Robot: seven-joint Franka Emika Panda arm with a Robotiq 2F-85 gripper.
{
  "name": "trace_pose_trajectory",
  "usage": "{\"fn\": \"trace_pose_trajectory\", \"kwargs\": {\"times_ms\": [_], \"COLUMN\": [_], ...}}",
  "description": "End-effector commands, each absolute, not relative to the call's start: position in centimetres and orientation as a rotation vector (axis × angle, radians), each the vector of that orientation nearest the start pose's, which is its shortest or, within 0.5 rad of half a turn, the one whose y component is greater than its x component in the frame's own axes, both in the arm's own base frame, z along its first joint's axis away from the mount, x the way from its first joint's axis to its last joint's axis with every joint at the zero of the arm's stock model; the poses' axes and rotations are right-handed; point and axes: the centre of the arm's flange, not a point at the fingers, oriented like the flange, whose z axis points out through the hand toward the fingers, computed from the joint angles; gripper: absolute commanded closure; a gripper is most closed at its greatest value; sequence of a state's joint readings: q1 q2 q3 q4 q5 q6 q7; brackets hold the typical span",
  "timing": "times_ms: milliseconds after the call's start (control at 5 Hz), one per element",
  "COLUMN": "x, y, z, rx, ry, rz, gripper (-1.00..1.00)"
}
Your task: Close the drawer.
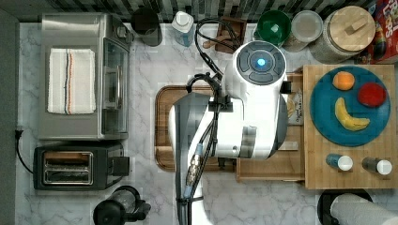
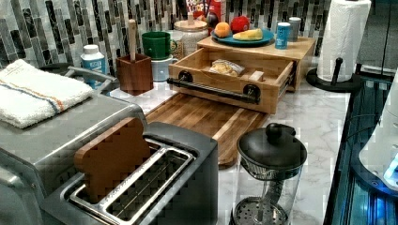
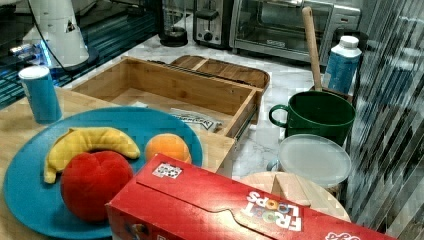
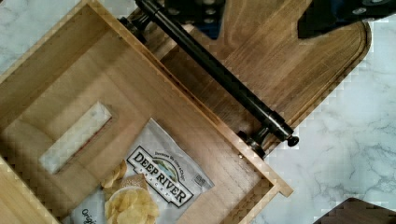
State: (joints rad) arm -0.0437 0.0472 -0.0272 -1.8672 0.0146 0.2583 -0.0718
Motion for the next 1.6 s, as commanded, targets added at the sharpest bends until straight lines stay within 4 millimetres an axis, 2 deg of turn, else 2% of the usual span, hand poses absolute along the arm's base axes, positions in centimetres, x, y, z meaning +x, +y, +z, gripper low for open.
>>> {"fn": "trace_pose_trajectory", "kwargs": {"times_ms": [200,400,600,800,1000,1200,1400,1600], "x": [56.4,54.9,53.8,51.7,51.5,51.2,51.5,51.7], "y": [-3.8,-4.7,-2.7,0.6,3.9,6.4,7.6,7.3], "z": [47.9,45.8,44.6,43.8,43.3,42.5,41.3,39.4], "rx": [-2.909,-2.919,-2.978,-3.065,-3.129,-3.165,-3.203,-3.197], "ry": [1.194,1.019,0.85,0.556,0.396,0.287,0.233,0.162], "rz": [0.135,0.083,0.113,-0.054,-0.056,-0.034,-0.009,0.03], "gripper": [1.0,-1.0,-1.0,-1.0,-1.0,1.0,1.0,1.0]}}
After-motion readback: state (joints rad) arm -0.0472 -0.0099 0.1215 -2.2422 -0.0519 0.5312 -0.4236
